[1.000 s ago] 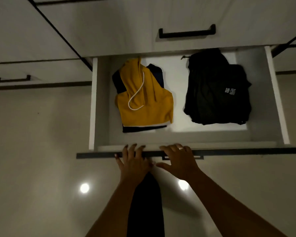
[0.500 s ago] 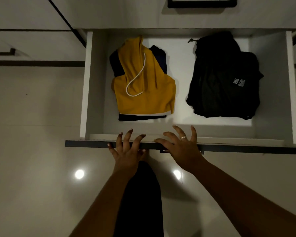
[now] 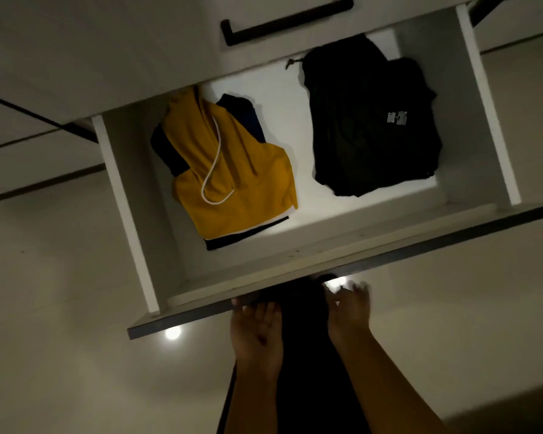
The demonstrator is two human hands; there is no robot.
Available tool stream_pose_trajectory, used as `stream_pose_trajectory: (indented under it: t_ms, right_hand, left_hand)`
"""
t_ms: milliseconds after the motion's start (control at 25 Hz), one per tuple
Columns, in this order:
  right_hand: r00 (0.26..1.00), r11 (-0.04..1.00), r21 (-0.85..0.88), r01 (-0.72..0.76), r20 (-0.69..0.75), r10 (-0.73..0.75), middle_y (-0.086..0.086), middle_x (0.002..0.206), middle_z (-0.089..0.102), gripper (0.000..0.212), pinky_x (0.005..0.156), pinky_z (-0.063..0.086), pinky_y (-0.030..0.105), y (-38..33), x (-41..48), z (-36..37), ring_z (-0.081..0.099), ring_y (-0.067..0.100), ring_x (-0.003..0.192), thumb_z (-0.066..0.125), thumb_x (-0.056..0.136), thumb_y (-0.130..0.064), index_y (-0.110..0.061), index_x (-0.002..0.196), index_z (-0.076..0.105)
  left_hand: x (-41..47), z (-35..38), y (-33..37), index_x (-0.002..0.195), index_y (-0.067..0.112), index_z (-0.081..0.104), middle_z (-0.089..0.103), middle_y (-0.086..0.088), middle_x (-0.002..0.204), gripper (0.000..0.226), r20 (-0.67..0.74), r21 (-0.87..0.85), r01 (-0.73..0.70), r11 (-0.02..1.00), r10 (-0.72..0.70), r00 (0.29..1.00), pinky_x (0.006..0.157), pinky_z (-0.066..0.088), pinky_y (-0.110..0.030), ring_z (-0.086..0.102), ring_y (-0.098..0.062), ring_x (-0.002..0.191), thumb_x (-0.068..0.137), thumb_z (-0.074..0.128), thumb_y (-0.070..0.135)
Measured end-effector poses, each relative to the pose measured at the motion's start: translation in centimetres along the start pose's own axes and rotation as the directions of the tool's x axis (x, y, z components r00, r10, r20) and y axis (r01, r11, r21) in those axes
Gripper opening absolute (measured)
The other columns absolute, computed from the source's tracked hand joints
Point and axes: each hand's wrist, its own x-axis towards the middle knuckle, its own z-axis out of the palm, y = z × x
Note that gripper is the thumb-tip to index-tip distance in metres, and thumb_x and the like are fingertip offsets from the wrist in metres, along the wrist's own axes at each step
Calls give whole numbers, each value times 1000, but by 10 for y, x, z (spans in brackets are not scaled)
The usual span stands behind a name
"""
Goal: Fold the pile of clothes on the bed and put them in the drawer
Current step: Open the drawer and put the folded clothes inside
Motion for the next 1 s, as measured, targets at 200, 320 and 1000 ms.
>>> stream_pose_trajectory:
  t_ms: [200, 320, 1000]
  right_hand:
    - [863, 971, -27, -236, 455, 222, 18, 83, 60, 39, 93, 50, 43, -8, 23, 3, 60, 35, 87, 35, 64, 25, 3, 76, 64]
    - [868, 982, -36, -184, 464, 179, 17, 95, 66, 52, 90, 55, 38, -22, 20, 13, 65, 34, 101, 23, 76, 32, 0, 93, 62]
    - [724, 989, -142, 29, 686, 77, 1, 124, 55, 57, 105, 37, 36, -112, 67, 205, 53, 12, 112, 26, 94, 17, -16, 137, 43]
  left_hand:
    - [8, -1, 18, 145, -2, 29, 40, -26, 144, 105, 151, -254, 129, 959, -92, 984, 114, 31, -45, 41, -39, 133, 68, 61, 61]
    - [1, 15, 27, 143, -5, 31, 42, -28, 142, 112, 154, -235, 73, 969, -37, 987, 114, 31, -46, 43, -39, 131, 61, 58, 66]
    - [46, 149, 156, 150, -3, 15, 35, -26, 148, 113, 440, -153, -336, 929, 369, 819, 114, 31, -44, 43, -35, 133, 74, 50, 73]
